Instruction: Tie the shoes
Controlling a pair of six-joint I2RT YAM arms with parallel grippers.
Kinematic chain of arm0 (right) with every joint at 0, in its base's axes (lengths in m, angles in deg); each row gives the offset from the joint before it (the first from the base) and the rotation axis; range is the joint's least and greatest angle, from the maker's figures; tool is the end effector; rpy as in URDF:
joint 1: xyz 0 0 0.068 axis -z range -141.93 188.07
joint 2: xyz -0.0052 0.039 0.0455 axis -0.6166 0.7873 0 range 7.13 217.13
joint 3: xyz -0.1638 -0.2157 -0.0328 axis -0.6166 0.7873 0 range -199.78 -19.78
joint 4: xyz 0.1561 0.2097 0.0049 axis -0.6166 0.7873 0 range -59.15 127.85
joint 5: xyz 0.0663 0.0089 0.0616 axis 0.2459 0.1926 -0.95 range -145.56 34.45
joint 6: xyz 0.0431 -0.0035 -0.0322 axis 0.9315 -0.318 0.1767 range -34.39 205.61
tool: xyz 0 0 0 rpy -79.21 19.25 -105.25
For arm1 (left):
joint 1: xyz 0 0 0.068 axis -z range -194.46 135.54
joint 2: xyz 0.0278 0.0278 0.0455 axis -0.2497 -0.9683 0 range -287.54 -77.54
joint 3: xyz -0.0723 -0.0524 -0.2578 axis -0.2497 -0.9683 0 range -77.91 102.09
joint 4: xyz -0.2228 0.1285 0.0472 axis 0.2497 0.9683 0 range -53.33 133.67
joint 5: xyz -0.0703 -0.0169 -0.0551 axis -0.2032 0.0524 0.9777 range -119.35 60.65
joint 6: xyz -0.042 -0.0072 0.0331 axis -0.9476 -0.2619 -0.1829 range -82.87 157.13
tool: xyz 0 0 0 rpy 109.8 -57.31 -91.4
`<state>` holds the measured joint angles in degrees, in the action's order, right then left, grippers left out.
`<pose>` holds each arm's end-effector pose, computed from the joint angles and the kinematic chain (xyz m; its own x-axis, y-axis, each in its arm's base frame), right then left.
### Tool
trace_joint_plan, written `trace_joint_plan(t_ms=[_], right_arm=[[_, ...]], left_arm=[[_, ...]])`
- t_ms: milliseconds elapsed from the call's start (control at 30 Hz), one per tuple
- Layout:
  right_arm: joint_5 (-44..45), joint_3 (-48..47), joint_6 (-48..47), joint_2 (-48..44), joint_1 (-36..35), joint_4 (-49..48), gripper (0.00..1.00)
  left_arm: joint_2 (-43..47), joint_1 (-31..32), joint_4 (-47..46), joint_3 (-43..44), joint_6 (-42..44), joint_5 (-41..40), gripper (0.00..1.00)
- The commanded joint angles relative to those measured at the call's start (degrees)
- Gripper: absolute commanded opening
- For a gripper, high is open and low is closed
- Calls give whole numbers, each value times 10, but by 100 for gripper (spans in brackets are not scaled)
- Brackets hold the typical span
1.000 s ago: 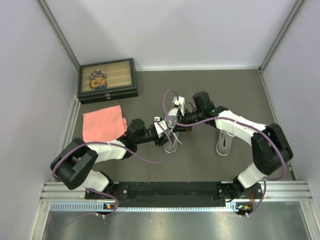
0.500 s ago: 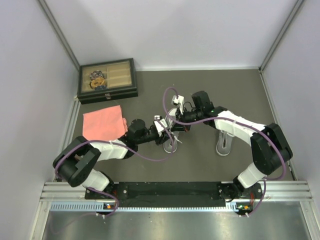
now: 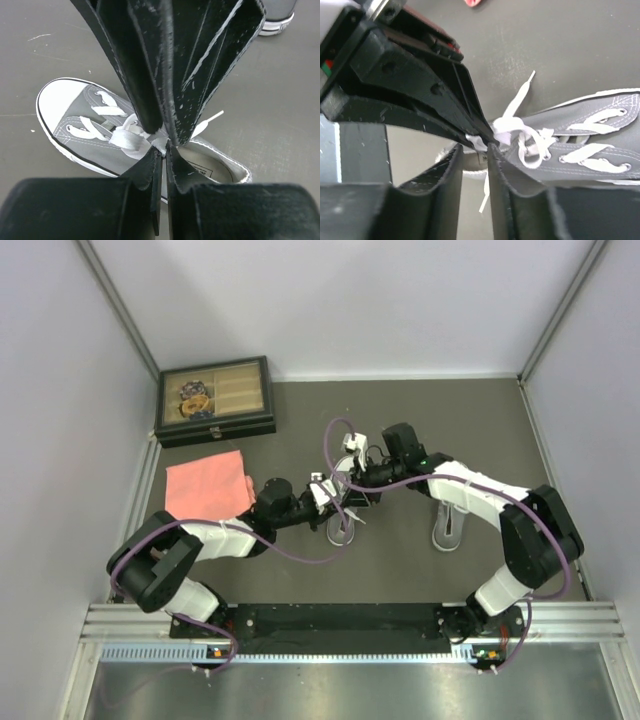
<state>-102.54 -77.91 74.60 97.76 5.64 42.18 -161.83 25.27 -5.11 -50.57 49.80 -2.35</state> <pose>0.2668 0.2004 0.2284 -0.4190 -0.4203 -0.8048 -0.9077 0.2168 0.3594 0.2047 -0.1912 0.1758 0.0024 0.2521 -0.9677 0.9286 0.3584 0.0957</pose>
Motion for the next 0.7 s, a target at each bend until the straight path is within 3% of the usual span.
trace_joint_plan(t_ms=[0, 267, 367, 667], right_arm=[[-20, -19, -126, -30, 12, 31, 29], [-55, -59, -347, -18, 19, 98, 30], [-76, -70, -419, -8, 19, 125, 35], [-130, -117, -552, 35, 18, 201, 36]], left_arm=[[6, -3, 6, 21, 28, 16, 8], [8, -5, 16, 25, 46, 34, 9], [7, -5, 18, 26, 51, 35, 9], [10, -6, 23, 28, 61, 41, 10]])
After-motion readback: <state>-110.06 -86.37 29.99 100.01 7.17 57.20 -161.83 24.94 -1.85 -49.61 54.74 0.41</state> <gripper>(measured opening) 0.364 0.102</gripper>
